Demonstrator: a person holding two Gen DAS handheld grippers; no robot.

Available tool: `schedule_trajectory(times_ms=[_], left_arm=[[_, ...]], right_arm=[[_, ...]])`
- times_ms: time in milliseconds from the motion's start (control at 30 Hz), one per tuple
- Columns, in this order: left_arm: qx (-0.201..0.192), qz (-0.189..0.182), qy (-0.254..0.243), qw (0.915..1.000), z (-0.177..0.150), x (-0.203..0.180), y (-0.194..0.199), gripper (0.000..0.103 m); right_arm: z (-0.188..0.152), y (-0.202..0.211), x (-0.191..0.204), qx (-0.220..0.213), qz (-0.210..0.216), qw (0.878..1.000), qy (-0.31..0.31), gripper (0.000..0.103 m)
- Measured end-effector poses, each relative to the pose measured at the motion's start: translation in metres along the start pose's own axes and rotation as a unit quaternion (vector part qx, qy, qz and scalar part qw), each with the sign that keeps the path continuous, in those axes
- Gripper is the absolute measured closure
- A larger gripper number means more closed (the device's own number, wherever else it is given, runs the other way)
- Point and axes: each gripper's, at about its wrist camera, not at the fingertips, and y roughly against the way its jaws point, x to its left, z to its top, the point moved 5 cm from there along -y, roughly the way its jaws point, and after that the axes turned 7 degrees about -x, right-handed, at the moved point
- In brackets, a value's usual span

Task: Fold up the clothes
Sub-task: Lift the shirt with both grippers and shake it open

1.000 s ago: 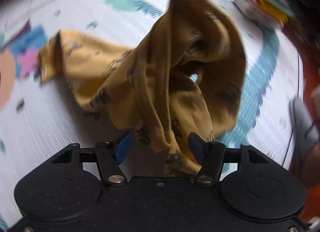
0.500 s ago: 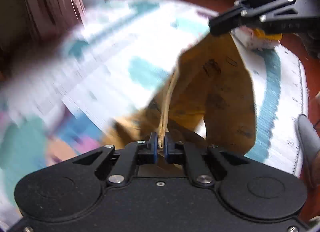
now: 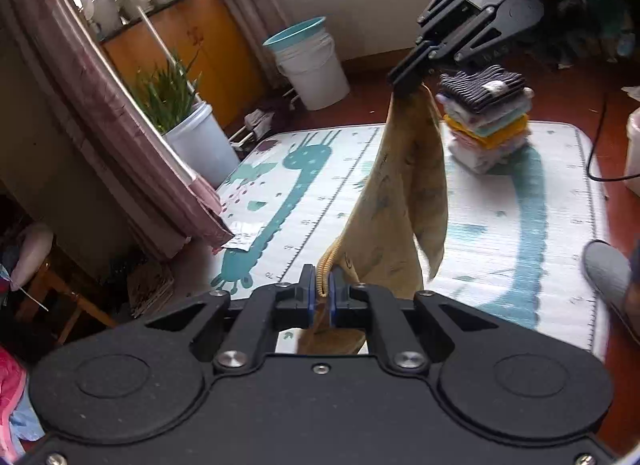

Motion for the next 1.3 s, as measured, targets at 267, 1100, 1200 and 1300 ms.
schedule_trajectory(times_ms=[267, 1100, 1200, 1300], left_arm=[[-0.002, -0.095, 0.026, 0.9952, 0.012, -0.05, 0.033, 0.098], [0.279, -0.11, 0.089, 0.9497, -0.245, -0.015, -0.301, 0.096], [0.272, -0.056, 0.129, 0.952, -0.258, 0.005, -0.317, 0.074], [0.272, -0.051, 0.19, 0.942, -0.268, 0.02, -0.309, 0.068]], right_arm=[[-0.005, 0.052, 0.036, 0.023, 0.06, 0.998, 0.024, 0.095], [-0.242, -0.312, 0.037, 0.312, 0.103, 0.945, -0.011, 0.095], [-0.268, -0.332, 0.023, 0.309, 0.055, 0.948, -0.057, 0.088], [-0.285, -0.304, 0.019, 0.308, 0.061, 0.942, -0.12, 0.076]])
